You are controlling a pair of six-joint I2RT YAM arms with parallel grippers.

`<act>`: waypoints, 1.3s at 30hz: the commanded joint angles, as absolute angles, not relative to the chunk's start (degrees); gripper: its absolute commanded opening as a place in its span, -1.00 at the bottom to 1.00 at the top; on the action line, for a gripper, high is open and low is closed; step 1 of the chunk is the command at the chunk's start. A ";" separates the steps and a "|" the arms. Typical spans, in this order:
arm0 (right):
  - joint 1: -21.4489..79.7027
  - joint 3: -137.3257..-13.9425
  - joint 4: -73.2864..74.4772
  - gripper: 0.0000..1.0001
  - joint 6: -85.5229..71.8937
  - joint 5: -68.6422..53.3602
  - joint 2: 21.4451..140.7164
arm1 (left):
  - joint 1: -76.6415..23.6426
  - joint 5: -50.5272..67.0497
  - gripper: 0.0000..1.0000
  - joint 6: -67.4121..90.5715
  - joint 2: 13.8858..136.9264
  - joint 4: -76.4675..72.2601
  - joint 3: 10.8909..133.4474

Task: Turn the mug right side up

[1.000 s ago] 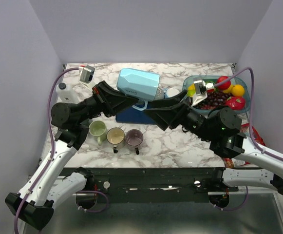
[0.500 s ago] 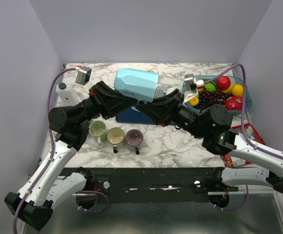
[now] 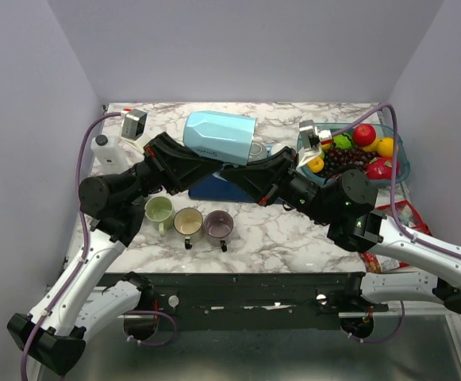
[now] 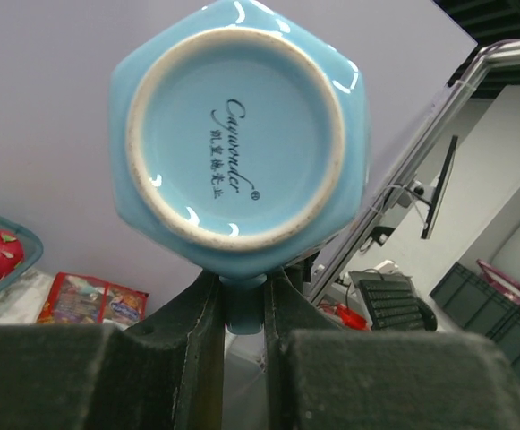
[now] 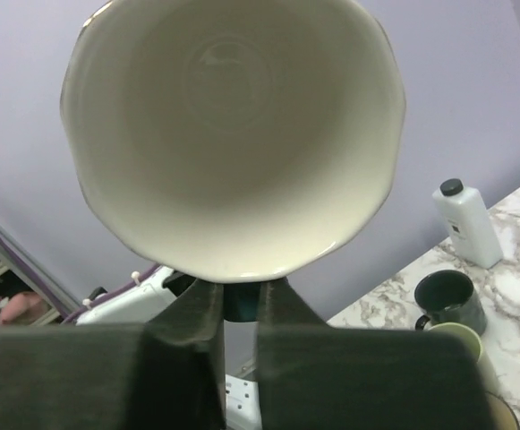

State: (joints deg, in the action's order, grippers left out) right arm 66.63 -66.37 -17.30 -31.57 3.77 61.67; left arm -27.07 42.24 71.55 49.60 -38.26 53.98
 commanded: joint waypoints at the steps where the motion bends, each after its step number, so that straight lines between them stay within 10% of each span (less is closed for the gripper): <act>1: 66.36 -67.32 -18.03 -0.99 -30.59 7.02 62.14 | -27.95 43.59 -1.00 71.46 48.16 -40.79 53.53; 5: 66.36 -66.01 -14.51 -0.99 -30.50 10.98 60.56 | -27.86 43.77 -0.80 67.95 47.72 -35.26 53.09; 9: 66.36 -63.46 -11.18 -0.99 -30.67 15.54 58.01 | -27.95 43.42 0.35 62.68 47.02 -29.02 51.95; 15: 66.27 -61.27 -0.65 -0.99 -30.24 25.90 53.71 | -27.86 41.23 0.92 51.17 46.85 -14.97 49.75; 27: 66.36 -67.06 49.80 -0.99 -41.03 37.02 55.27 | -27.95 20.51 0.98 21.54 45.44 24.16 56.42; 39: 66.97 -59.77 49.32 -0.99 -52.64 24.71 69.42 | -27.86 10.11 0.98 19.77 48.95 28.12 57.57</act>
State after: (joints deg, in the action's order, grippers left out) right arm 66.30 -60.40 52.10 -47.20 27.68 66.81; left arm -27.77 15.20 21.43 48.29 25.52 57.23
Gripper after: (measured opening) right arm 0.141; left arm 0.988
